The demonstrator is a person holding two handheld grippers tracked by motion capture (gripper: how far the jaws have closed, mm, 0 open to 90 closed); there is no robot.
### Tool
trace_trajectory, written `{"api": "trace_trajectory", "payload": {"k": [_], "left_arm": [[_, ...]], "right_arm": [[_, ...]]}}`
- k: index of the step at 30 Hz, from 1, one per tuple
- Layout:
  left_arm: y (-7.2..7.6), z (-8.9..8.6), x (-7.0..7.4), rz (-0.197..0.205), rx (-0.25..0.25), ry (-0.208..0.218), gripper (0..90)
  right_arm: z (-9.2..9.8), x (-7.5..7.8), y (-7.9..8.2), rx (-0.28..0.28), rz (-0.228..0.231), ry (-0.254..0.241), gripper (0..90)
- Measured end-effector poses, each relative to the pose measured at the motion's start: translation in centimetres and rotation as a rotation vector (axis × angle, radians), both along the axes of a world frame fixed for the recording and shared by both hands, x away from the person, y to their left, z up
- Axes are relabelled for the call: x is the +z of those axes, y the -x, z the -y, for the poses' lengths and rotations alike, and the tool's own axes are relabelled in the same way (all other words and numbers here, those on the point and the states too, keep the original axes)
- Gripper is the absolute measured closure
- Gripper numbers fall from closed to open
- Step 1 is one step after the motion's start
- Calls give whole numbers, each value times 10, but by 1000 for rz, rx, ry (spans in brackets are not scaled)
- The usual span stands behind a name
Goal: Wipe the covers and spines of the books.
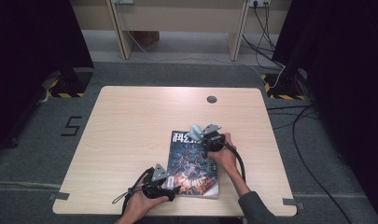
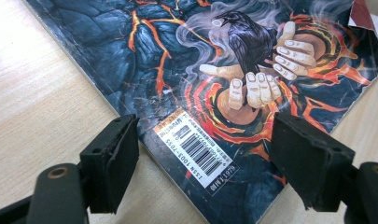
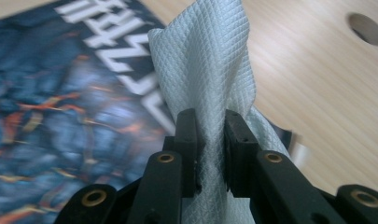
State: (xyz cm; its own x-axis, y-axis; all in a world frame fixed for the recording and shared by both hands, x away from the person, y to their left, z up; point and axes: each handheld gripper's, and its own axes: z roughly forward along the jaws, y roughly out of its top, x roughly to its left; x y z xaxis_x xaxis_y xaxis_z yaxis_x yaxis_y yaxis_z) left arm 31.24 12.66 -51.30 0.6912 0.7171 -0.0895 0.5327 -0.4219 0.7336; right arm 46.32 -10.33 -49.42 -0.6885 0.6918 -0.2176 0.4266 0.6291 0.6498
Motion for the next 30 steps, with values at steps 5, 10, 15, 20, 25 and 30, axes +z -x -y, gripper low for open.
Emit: {"api": "trace_trajectory", "payload": {"k": [5, 10, 15, 20, 25, 30], "left_arm": [[0, 0, 0, 2, -1, 1, 232], [0, 0, 0, 2, -2, 2, 232], [0, -1, 0, 2, -1, 2, 231], [0, -1, -1, 3, 0, 4, 233], [0, -1, -1, 2, 0, 7, 232], [0, -1, -1, 2, 1, 9, 232]], "right_arm": [[-17, 0, 7, 56, -48, -51, 765], [-13, 4, 5, 11, -78, -100, 637], [-13, 13, 5, 23, -77, -159, 643], [-22, 3, -3, 41, -75, -74, 775], [-24, 3, -12, 25, -72, -65, 783], [-34, 2, -23, 11, -62, -66, 783]]}}
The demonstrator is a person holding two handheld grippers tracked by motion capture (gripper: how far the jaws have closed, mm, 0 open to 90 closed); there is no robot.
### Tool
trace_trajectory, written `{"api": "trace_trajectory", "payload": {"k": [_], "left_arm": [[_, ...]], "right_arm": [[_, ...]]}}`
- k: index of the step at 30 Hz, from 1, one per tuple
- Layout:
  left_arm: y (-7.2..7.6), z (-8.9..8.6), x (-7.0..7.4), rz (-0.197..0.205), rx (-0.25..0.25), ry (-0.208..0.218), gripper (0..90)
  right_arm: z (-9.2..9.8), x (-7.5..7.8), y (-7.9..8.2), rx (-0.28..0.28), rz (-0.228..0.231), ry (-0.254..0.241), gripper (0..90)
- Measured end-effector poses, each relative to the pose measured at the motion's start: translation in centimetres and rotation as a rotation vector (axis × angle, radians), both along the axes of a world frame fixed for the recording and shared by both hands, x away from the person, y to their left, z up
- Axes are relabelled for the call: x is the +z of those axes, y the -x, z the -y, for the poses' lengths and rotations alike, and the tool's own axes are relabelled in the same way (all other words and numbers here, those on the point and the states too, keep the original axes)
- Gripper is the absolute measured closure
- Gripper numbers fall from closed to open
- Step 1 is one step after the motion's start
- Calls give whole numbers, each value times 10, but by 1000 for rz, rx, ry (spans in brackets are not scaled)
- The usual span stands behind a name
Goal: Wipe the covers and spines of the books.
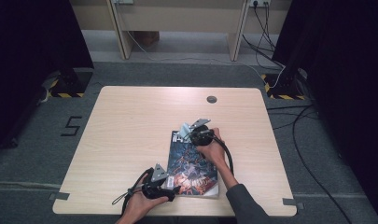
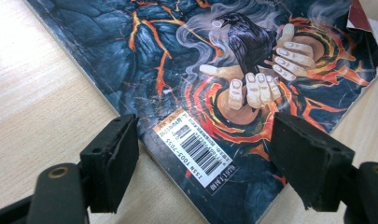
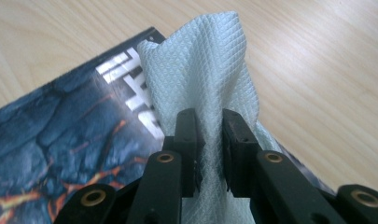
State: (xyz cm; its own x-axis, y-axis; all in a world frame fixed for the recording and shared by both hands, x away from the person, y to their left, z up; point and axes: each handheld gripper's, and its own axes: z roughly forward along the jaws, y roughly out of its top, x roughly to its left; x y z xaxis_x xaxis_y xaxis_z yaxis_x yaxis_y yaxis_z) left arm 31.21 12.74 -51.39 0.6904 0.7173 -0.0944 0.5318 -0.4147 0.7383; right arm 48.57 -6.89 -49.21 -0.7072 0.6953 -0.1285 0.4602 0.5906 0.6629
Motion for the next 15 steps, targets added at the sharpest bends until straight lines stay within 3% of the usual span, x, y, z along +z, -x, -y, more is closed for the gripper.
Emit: {"api": "trace_trajectory", "payload": {"k": [4, 9, 12, 15], "left_arm": [[0, 0, 0, 3, 3, 3, 233], [1, 0, -1, 4, 2, 5, 233], [0, 0, 0, 0, -1, 1, 231], [0, 0, -1, 2, 3, 6, 233]], "right_arm": [[-17, 0, 0, 19, 3, 8, 783], [-34, -1, 5, 83, 6, 4, 782], [-35, -1, 4, 80, 2, 5, 778], [-34, -2, -2, 41, 8, -2, 773]]}}
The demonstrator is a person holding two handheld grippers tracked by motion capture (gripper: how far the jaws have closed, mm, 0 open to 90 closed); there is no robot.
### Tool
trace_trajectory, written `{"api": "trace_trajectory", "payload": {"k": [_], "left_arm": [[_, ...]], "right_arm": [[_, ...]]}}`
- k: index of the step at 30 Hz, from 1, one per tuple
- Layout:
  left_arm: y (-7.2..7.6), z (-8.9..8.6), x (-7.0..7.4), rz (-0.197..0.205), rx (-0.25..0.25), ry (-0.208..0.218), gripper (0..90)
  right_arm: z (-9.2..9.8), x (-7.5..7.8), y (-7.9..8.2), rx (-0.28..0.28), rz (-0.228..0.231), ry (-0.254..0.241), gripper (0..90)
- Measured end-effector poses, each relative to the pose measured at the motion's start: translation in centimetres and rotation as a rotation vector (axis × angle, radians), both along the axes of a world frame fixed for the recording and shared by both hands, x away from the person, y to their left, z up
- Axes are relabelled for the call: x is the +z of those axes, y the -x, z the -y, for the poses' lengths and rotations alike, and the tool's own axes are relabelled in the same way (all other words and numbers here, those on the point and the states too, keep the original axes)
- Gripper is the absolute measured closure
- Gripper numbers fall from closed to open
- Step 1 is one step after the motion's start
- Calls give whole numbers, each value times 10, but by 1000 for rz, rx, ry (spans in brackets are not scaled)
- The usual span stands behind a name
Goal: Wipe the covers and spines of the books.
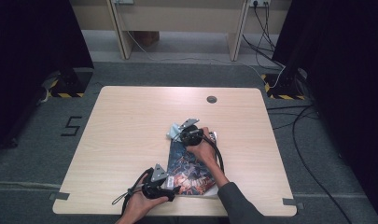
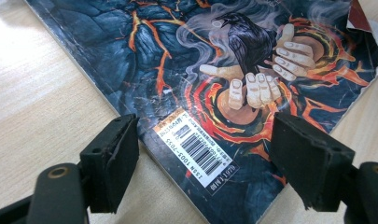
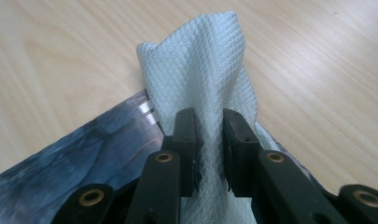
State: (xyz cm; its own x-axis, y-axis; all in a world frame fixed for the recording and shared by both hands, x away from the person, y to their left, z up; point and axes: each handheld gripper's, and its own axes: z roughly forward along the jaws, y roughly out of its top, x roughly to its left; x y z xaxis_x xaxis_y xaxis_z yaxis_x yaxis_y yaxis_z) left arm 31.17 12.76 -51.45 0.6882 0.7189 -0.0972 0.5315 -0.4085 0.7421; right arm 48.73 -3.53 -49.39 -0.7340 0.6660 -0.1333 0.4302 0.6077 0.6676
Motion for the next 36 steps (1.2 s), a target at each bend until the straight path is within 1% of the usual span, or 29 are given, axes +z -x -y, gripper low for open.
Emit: {"api": "trace_trajectory", "payload": {"k": [1, 2, 5, 6, 8, 10, 11, 12, 14, 16, 17, 19, 20, 22, 24, 26, 27, 29, 32, 36], "left_arm": [[0, 0, 0, 0, 0, 0, 231], [-1, 0, 0, -4, -5, -3, 230], [0, 0, 0, -1, 0, -1, 232], [0, 0, 0, -2, -2, -2, 232], [0, 0, 0, -2, -2, -2, 230], [0, 0, 0, 1, 0, 1, 233], [0, 0, 0, 1, 0, 1, 233], [0, 0, 0, -3, -3, -2, 231], [0, 0, 0, -1, 0, 1, 231], [0, 0, 0, 0, 2, 3, 233], [0, 0, 0, -2, 0, 0, 232], [0, 0, 0, -1, 0, 2, 231], [0, -1, -1, 1, 2, 6, 232], [0, -1, -1, -1, 1, 6, 232], [0, -1, -1, -1, 0, 10, 231], [0, -1, -1, -1, 4, 13, 234], [0, -1, -1, -1, 4, 13, 234], [0, -1, -1, -2, 1, 12, 232], [0, -1, -1, -1, 3, 10, 234], [0, -1, -1, -7, 4, 12, 231]], "right_arm": [[0, 0, 0, 0, 0, 0, 773], [-3, 1, -2, -7, 5, 26, 773], [-9, 1, -3, -1, 21, 52, 777], [-10, 2, -2, 3, 18, 58, 776], [-11, 1, 0, 27, 0, 53, 757], [-11, 0, 6, 53, 8, 54, 757], [-11, 0, 6, 53, 8, 54, 757], [-9, 1, 12, 79, -7, 55, 757], [-7, 1, 18, 98, -22, 48, 757], [-5, 1, 22, 115, -22, 39, 758], [-3, 2, 24, 122, -28, 45, 758], [-1, 1, 27, 122, -32, 40, 758], [1, 1, 27, 125, -26, 38, 758], [4, 1, 26, 120, -29, 36, 758], [8, 1, 25, 106, -14, 53, 758], [14, 1, 24, 85, -10, 50, 758], [14, 1, 24, 85, -10, 50, 758], [23, 1, 24, 73, -13, 42, 758], [28, -1, 32, 70, -11, 22, 758], [26, 0, 44, 105, -19, 28, 758]]}}
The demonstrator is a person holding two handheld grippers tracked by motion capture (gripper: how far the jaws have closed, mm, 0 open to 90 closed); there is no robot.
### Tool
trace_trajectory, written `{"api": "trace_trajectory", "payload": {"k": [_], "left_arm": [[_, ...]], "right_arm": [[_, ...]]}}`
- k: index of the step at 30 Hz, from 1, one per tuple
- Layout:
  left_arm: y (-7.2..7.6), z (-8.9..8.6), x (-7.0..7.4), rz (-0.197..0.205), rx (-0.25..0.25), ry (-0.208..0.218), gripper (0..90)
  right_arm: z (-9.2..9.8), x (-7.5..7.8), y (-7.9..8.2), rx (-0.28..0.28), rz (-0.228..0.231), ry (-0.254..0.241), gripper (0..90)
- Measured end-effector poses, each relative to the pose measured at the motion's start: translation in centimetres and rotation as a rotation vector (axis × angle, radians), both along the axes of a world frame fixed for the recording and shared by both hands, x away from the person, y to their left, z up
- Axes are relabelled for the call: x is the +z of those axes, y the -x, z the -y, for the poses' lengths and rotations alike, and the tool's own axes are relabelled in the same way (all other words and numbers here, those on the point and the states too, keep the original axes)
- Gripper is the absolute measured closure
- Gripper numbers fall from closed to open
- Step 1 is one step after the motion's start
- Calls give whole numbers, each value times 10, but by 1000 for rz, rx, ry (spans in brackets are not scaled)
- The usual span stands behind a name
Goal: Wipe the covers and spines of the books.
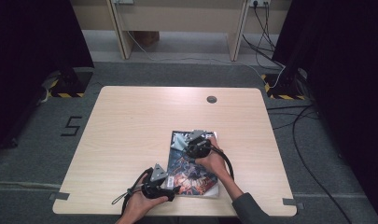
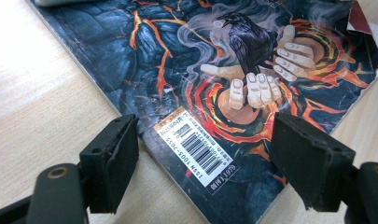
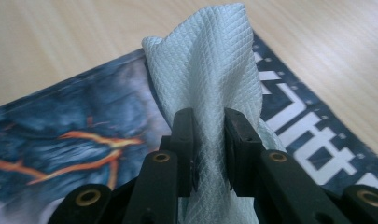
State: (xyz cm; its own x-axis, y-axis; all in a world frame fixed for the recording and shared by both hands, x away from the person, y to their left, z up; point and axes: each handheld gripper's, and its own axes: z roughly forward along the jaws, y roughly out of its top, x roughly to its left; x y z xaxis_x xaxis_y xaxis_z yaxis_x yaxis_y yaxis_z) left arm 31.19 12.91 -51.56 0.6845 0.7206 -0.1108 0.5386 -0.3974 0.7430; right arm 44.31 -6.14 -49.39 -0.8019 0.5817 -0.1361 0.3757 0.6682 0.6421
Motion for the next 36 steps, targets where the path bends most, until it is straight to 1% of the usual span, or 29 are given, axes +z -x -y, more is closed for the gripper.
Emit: {"api": "trace_trajectory", "payload": {"k": [1, 2, 3, 5, 7, 8, 10, 15, 16, 17, 18, 19, 20, 21, 22, 27, 30, 33, 34, 36], "left_arm": [[0, 0, 0, 0, 0, 0, 232], [0, 0, 0, 1, -1, 0, 232], [0, 0, 0, 1, -1, 2, 231], [0, 0, 0, 3, 2, 2, 232], [1, 0, 0, 5, 2, 1, 233], [0, 0, 0, 5, -1, 0, 232], [1, 0, 0, 7, 1, 1, 233], [1, 0, 0, 9, 2, 3, 235], [2, 0, 0, 10, 3, 0, 237], [2, 0, 0, 10, 3, 0, 237], [1, 0, 0, 11, 2, -1, 237], [1, 0, 0, 10, 3, 2, 237], [1, 0, 0, 10, 3, 2, 236], [2, 0, 0, 10, 3, 1, 236], [2, 0, 0, 12, 3, 1, 238], [2, 0, 0, 11, 2, 0, 238], [2, 1, 0, 15, -1, -2, 239], [2, 1, 0, 18, 2, -1, 242], [3, 2, 1, 26, 2, -12, 245], [3, 2, 1, 26, 1, -14, 246]], "right_arm": [[0, 0, 0, 0, 0, 0, 758], [-4, 0, 6, 23, 1, -1, 758], [-6, 0, 8, 32, -4, -1, 758], [-9, 0, 12, 36, -16, -6, 758], [-11, 0, 14, 42, -18, -11, 757], [-13, 0, 17, 61, -15, -7, 757], [-14, 0, 18, 71, -7, -4, 756], [-11, 0, 16, 60, -15, -14, 753], [-8, 0, 14, 49, -9, -6, 752], [-8, 0, 14, 49, -9, -6, 752], [0, 0, 10, 20, -4, 4, 753], [5, 1, 8, 8, -7, 5, 752], [5, 1, 8, 8, -7, 5, 752], [9, 1, 6, -7, -10, 3, 752], [22, 1, -1, -52, -5, 2, 750], [42, 0, -10, -116, -8, -18, 747], [44, 0, -11, -123, -7, -22, 748], [43, 0, -11, -122, -2, -12, 747], [42, 0, -10, -126, 0, -8, 748], [41, 0, -8, -123, 2, -6, 748]]}}
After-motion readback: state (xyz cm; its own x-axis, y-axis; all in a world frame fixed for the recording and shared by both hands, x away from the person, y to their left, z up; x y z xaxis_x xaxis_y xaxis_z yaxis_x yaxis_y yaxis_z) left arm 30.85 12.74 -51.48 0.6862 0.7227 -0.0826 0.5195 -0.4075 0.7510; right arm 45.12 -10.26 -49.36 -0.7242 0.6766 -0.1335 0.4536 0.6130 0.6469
